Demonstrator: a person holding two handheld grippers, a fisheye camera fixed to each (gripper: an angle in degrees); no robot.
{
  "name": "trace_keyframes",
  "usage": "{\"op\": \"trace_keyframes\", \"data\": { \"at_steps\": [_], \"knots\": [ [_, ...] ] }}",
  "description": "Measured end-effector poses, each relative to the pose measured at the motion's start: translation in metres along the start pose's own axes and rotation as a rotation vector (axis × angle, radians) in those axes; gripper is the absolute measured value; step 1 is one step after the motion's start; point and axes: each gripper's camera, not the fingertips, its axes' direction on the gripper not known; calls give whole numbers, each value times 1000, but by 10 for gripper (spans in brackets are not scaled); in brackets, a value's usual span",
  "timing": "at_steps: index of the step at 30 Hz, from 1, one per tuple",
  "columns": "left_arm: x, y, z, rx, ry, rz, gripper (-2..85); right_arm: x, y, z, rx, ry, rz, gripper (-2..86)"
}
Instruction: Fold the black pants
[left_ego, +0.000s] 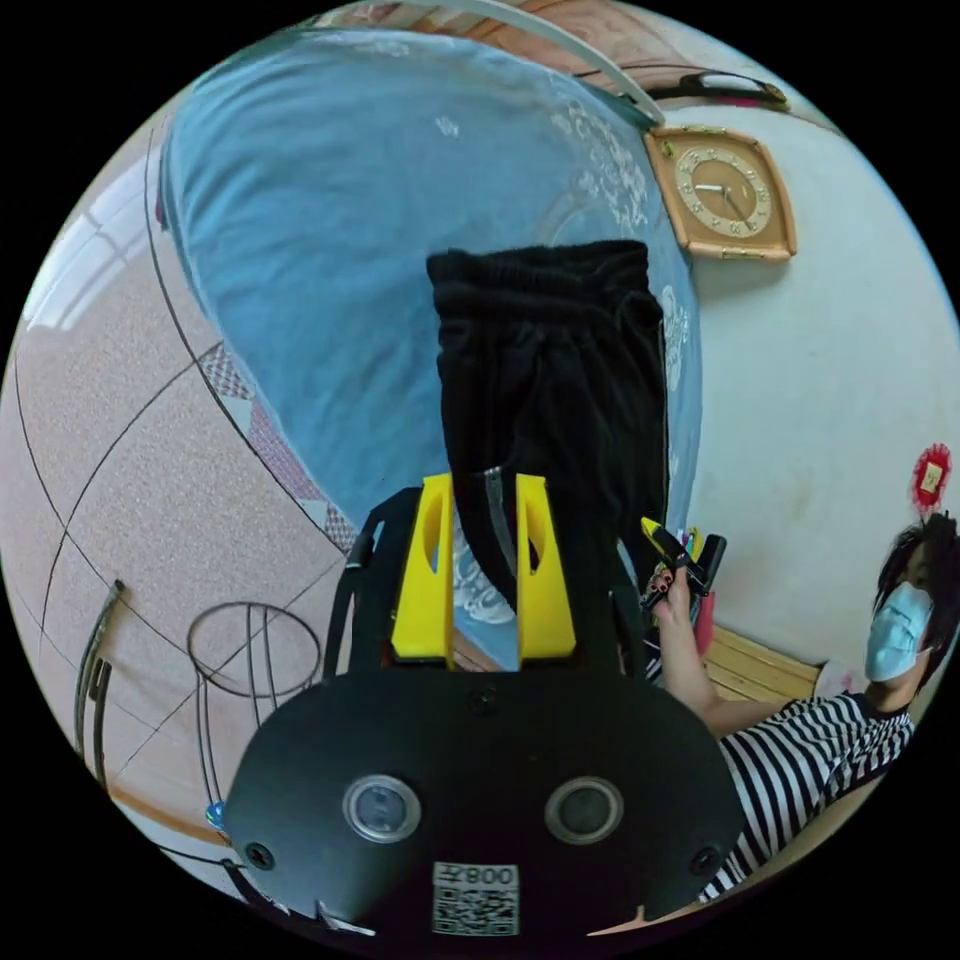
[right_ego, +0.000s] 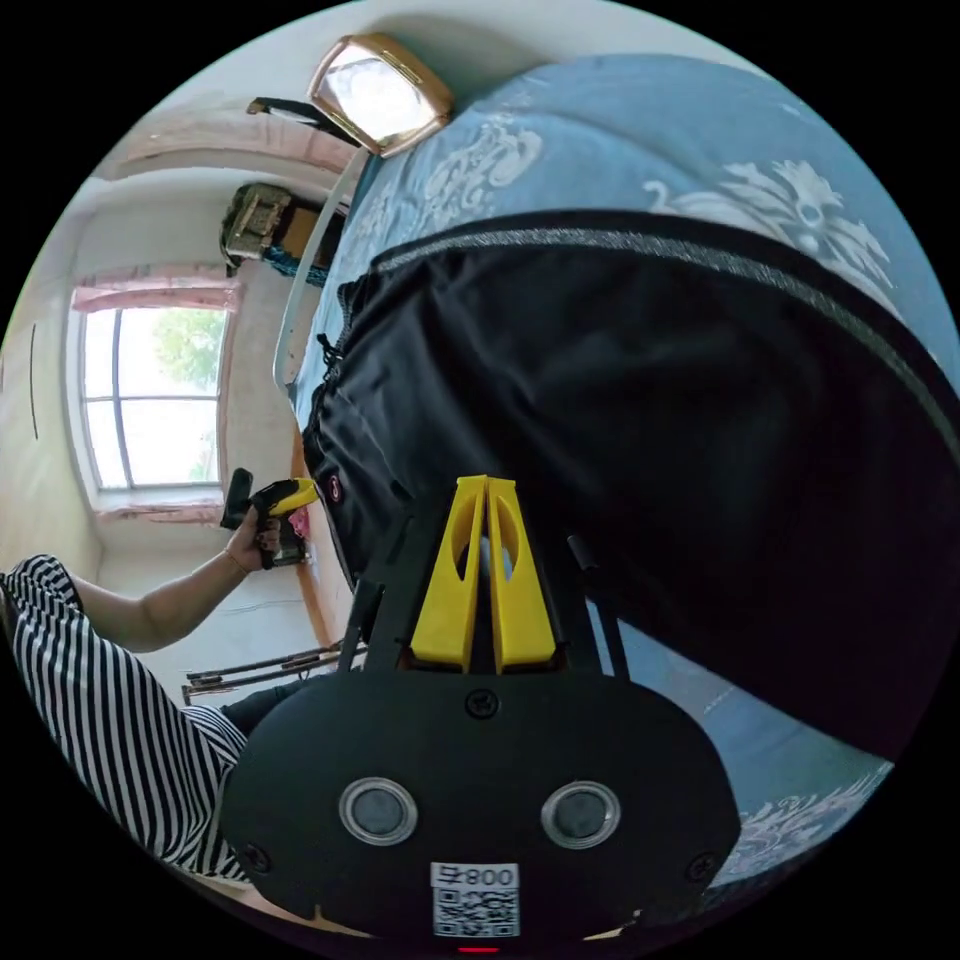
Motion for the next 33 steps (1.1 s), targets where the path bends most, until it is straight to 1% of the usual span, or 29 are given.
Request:
{"op": "trace_keyframes", "data": {
  "at_steps": [2,5,8,10,12,13,15,17,19,21,23,24,28,30,32,33],
  "knots": [
    [4,-6,12,-22,-36,-10,90,7,6,7,-3,81,6,0],
    [11,-3,14,-23,-109,-9,82,15,3,9,-3,66,-12,0],
    [22,6,1,60,-172,-16,74,11,6,4,35,144,-29,0],
    [42,3,-2,107,-173,63,70,9,12,1,42,97,-47,0],
    [81,-22,15,83,-166,208,67,8,20,-2,61,76,-62,0],
    [92,-31,22,74,-167,247,67,8,25,-6,77,76,-65,0],
    [137,-72,57,40,-165,380,64,11,32,-11,105,60,-57,1],
    [167,-106,84,40,-177,445,58,20,40,-12,105,44,-34,1],
    [189,-138,111,50,-241,465,43,27,46,-6,80,66,-19,0],
    [207,-176,145,43,-374,441,20,35,51,0,47,87,-1,0],
    [216,-194,165,16,-429,436,12,47,61,5,26,78,32,0],
    [222,-200,172,20,-425,431,8,49,64,5,28,67,39,0],
    [233,-199,188,27,-438,461,5,58,93,-4,56,19,57,1],
    [241,-187,191,56,-418,492,5,60,115,-14,70,9,72,1],
    [246,-174,194,72,-407,522,6,67,156,-33,96,-2,126,1],
    [248,-164,200,52,-382,550,8,68,168,-37,101,0,145,1]
  ]
}}
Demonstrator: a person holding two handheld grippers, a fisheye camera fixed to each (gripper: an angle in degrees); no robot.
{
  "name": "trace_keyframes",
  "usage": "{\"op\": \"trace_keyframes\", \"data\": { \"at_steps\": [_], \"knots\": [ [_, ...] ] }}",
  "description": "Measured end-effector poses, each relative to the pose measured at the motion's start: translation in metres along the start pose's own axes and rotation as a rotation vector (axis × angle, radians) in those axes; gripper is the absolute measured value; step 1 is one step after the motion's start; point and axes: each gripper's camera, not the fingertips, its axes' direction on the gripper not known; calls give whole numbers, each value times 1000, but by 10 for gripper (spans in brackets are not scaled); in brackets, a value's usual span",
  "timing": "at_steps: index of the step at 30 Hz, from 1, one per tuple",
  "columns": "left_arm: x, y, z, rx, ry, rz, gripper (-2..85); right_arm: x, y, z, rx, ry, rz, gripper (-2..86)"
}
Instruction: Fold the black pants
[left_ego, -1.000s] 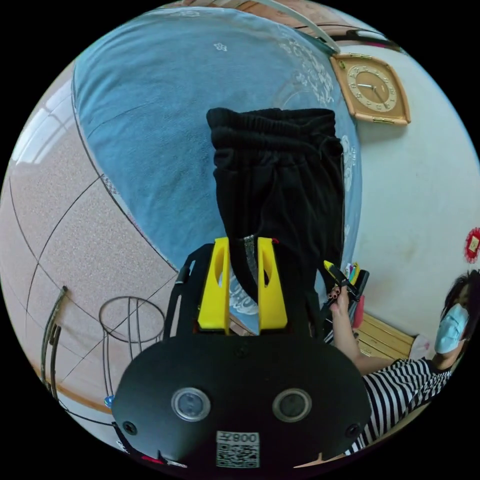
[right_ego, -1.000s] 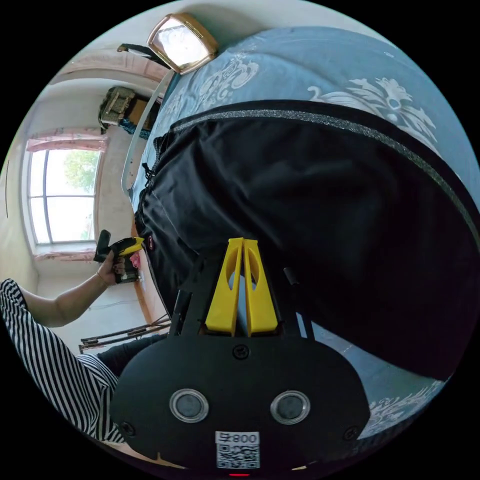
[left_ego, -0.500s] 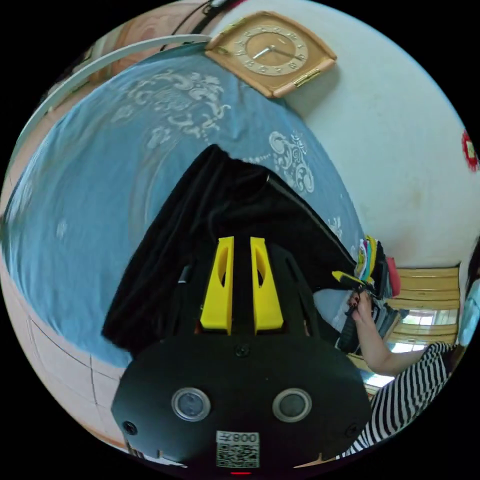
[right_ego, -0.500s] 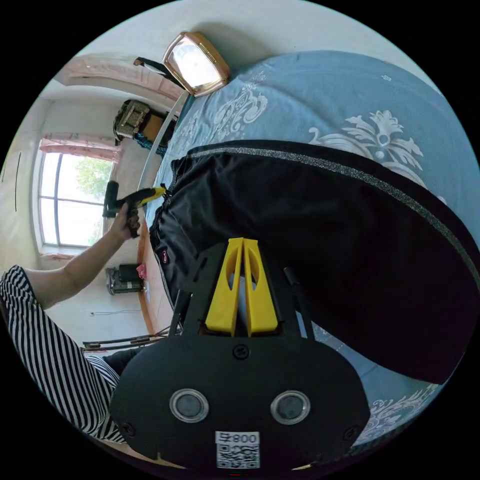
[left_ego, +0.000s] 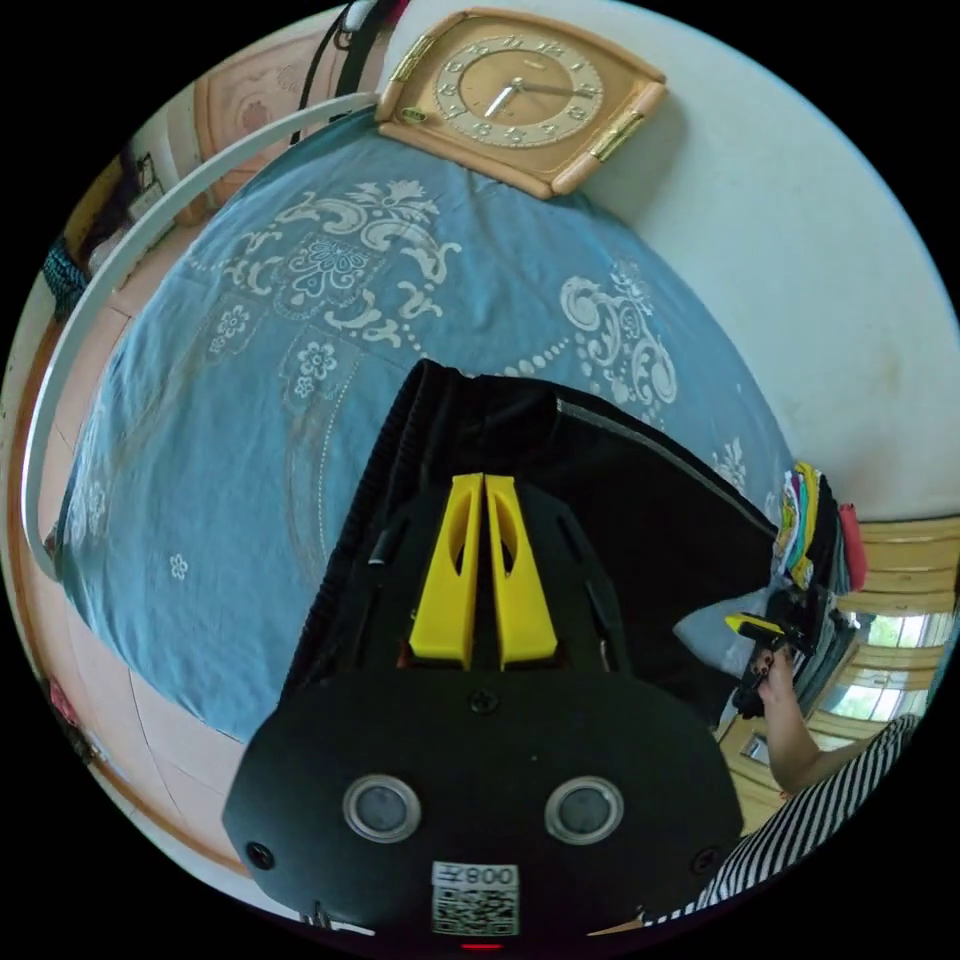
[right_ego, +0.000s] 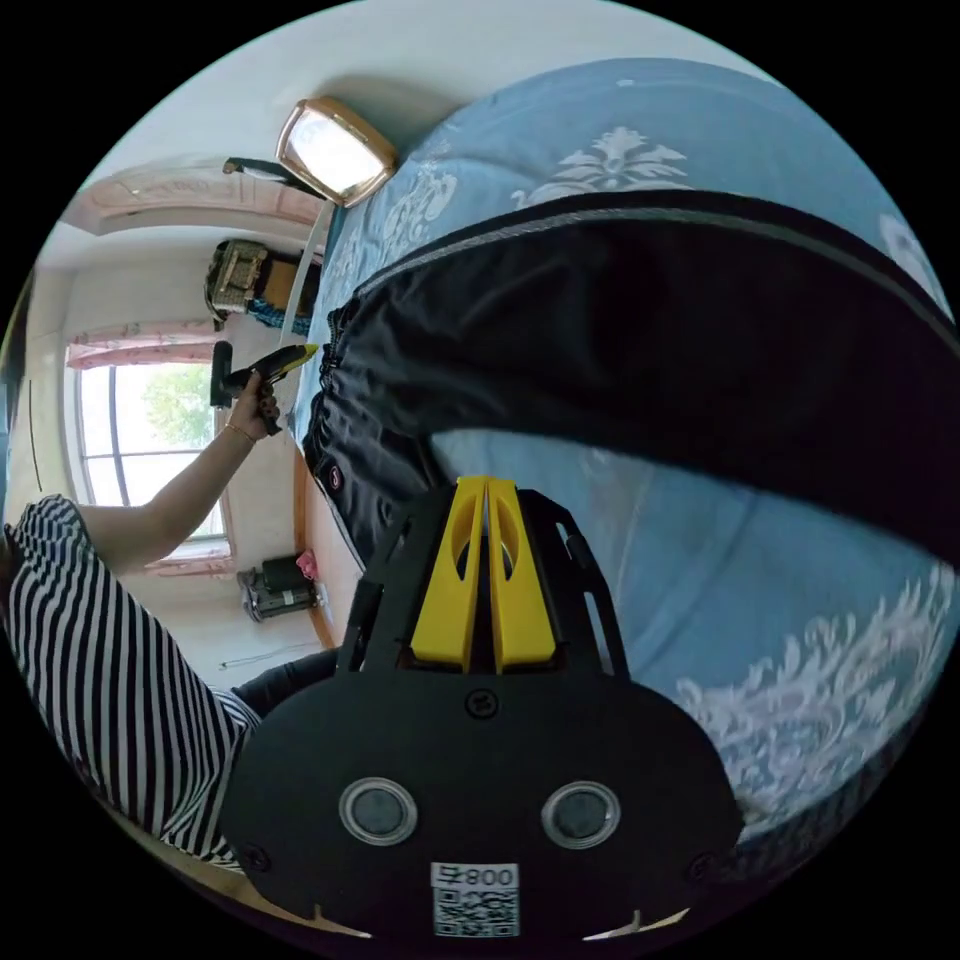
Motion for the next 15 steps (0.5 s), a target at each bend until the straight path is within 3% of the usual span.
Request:
{"op": "trace_keyframes", "data": {
  "at_steps": [9,15],
  "knots": [
    [156,67,144,-453,290,427,3,57,148,-40,-80,166,363,0],
    [203,39,211,-461,197,492,2,87,167,-56,-52,145,399,0]
  ]
}}
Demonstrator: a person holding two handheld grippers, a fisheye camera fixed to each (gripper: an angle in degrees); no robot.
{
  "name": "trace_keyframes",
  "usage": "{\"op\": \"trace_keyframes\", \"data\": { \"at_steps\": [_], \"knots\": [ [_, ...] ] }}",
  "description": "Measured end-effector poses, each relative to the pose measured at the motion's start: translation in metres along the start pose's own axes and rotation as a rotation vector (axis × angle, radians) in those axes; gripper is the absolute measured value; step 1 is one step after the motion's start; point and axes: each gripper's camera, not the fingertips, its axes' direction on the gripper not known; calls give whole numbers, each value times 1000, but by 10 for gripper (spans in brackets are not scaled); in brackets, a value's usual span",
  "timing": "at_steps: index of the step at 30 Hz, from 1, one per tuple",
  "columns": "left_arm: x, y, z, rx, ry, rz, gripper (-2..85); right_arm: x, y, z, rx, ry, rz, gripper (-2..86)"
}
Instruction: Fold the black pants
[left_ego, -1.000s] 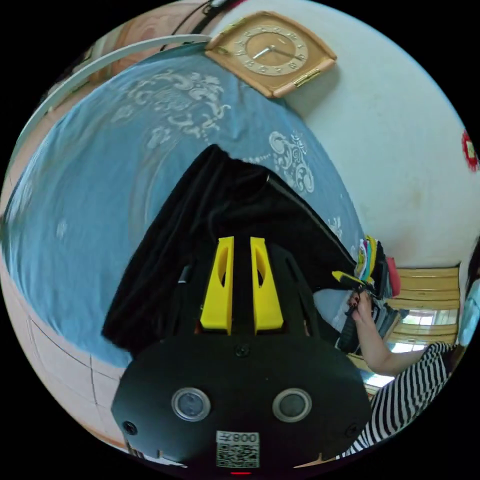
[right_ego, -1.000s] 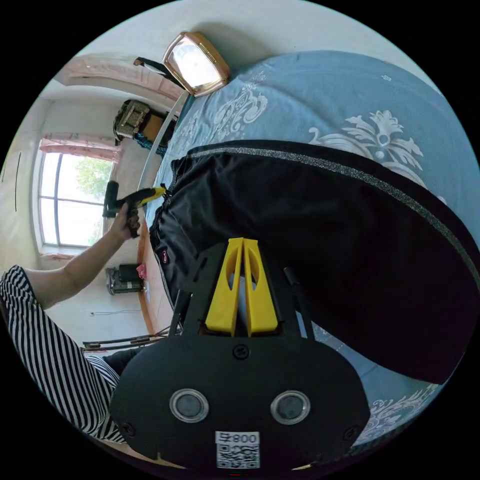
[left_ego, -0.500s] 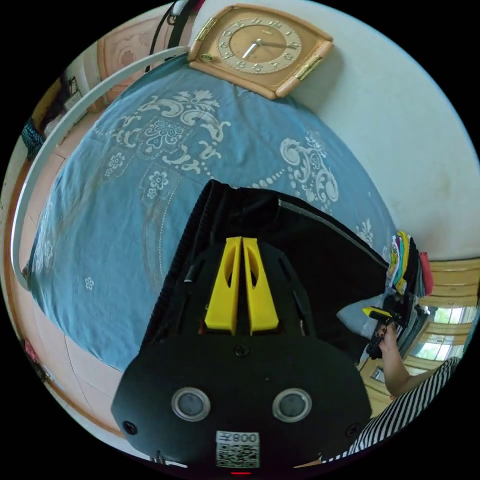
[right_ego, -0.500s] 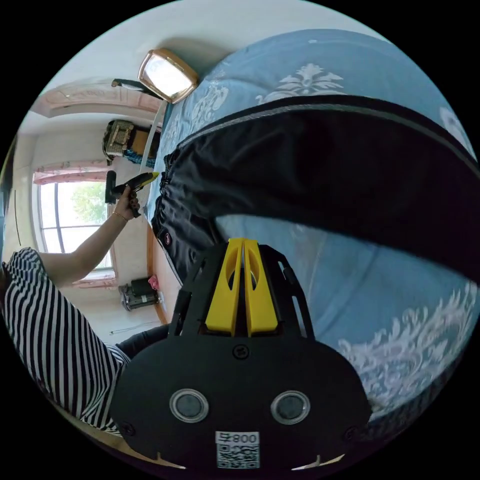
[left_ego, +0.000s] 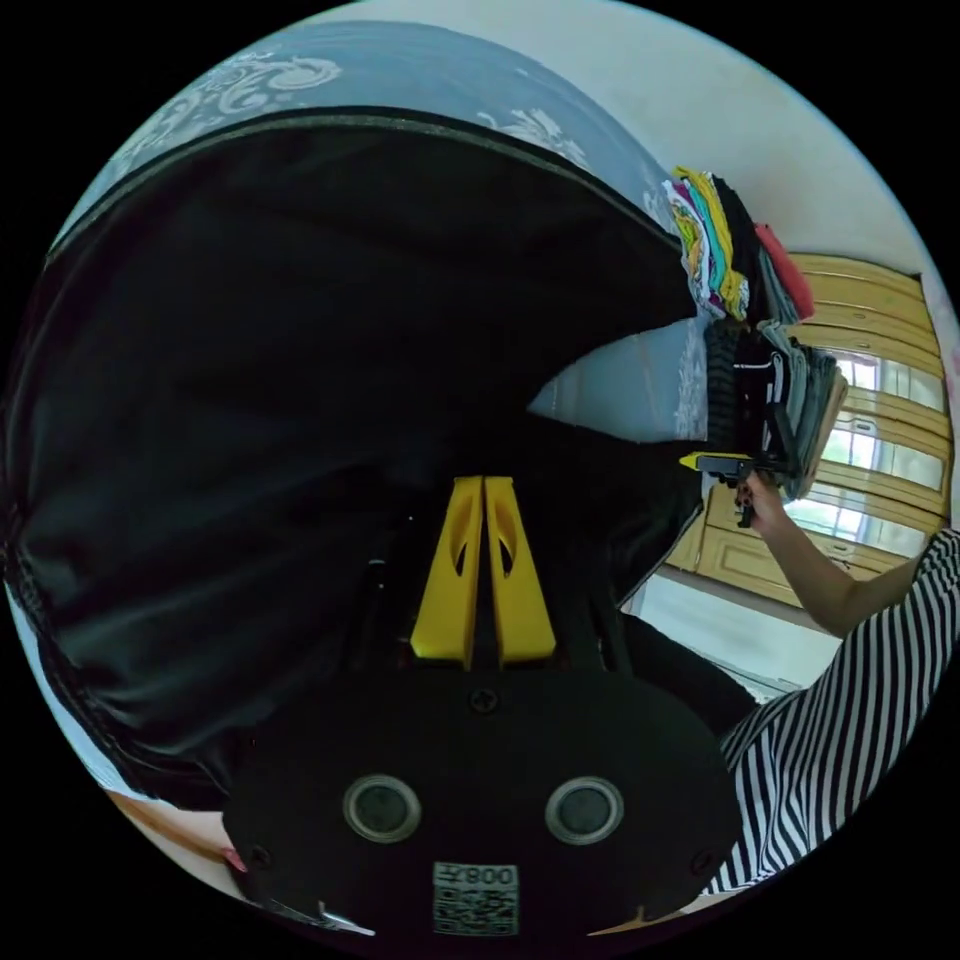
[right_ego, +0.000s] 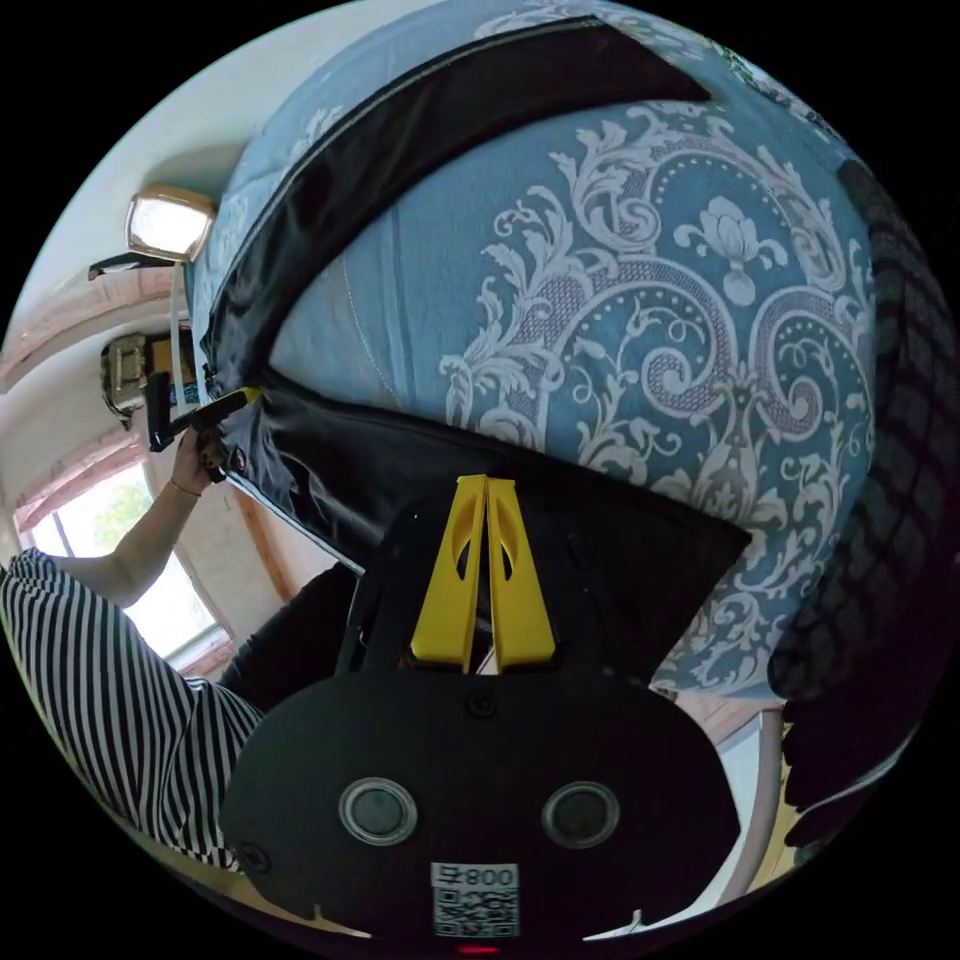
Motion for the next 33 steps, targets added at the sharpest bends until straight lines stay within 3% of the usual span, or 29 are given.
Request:
{"op": "trace_keyframes", "data": {
  "at_steps": [7,10,12,20,33],
  "knots": [
    [15,-35,21,7,24,39,2,15,31,-27,23,103,-3,0],
    [15,-55,51,-64,-7,10,3,36,41,-35,44,-9,72,0],
    [18,-67,48,-7,27,19,6,35,42,-52,105,-46,53,0],
    [-12,-121,-2,120,-107,31,45,-17,-18,-115,192,6,-266,5],
    [-50,-205,9,37,-271,40,79,-102,-88,-164,109,120,-554,51]
  ]
}}
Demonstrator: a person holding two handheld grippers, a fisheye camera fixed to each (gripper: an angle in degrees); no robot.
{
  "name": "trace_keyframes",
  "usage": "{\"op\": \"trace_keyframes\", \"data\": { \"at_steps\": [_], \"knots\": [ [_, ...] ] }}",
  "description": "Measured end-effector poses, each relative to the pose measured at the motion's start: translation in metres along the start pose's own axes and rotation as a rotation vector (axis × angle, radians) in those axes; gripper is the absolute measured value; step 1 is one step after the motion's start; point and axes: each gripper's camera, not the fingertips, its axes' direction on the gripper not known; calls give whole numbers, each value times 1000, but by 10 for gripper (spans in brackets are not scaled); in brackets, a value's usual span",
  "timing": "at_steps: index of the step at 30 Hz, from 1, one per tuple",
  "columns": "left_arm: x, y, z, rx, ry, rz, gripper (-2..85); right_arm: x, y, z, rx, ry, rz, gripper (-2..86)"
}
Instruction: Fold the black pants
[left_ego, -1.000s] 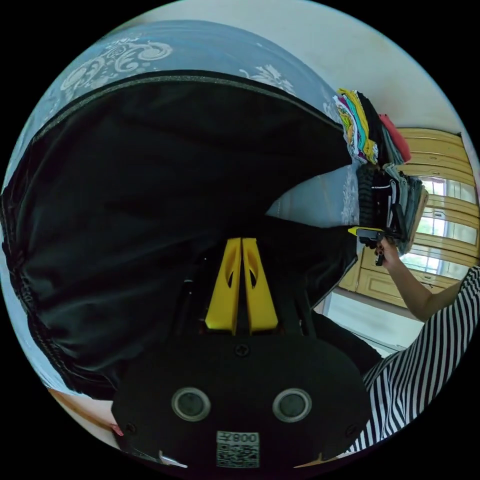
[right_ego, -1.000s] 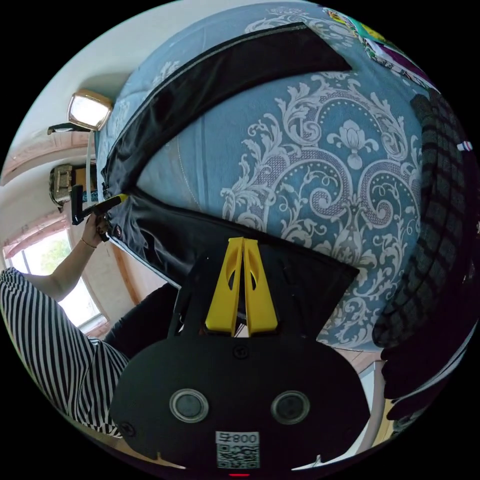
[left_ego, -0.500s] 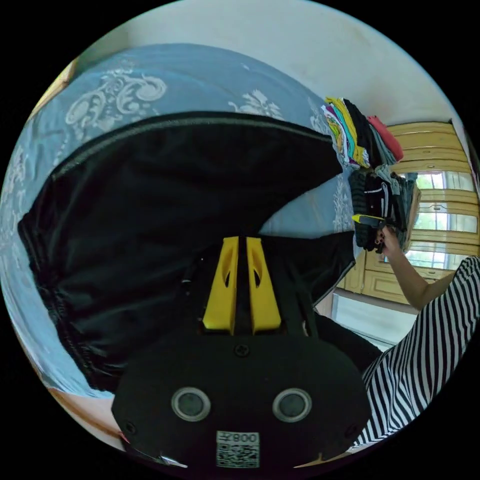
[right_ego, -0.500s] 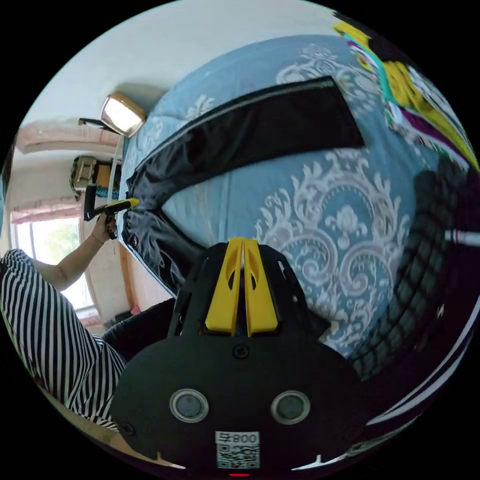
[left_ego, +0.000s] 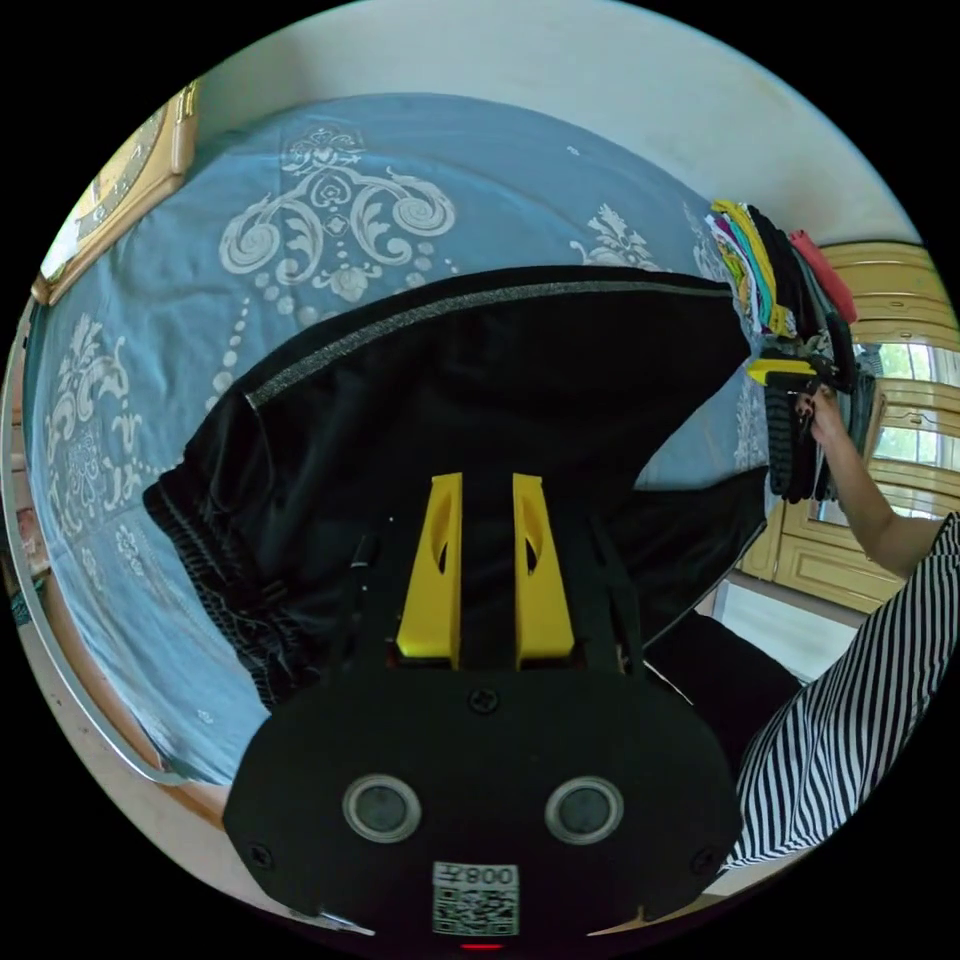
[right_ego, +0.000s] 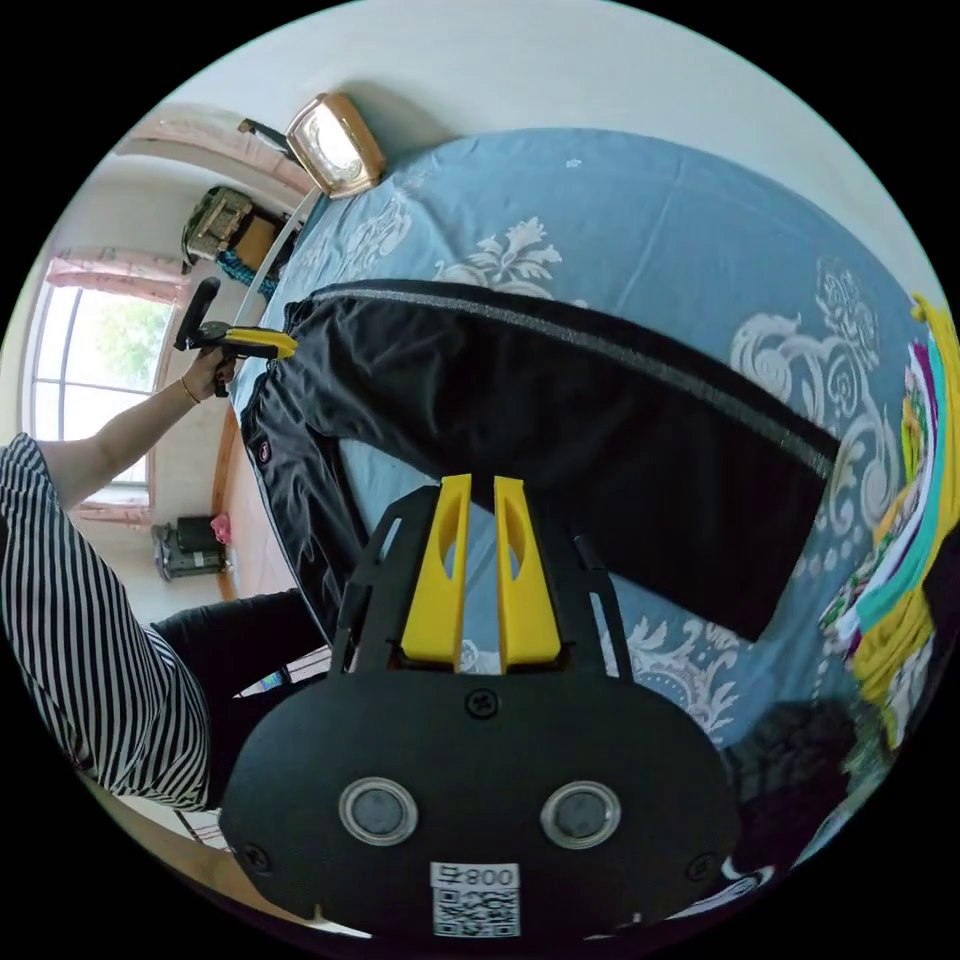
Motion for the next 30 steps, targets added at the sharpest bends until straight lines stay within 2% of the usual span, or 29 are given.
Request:
{"op": "trace_keyframes", "data": {
  "at_steps": [5,9,15,20,30],
  "knots": [
    [-23,-44,-7,20,-98,-24,87,-16,-70,-25,-24,77,-142,69],
    [-37,-83,0,-60,-254,6,93,-35,-111,-32,-49,90,-227,75],
    [-51,-126,15,-140,-385,33,103,-68,-159,-30,-124,166,-327,81],
    [-64,-155,46,-243,-330,41,109,-83,-188,-31,-155,204,-328,86],
    [-54,-176,59,-245,-332,92,91,-116,-221,-25,-228,308,-347,77]
  ]
}}
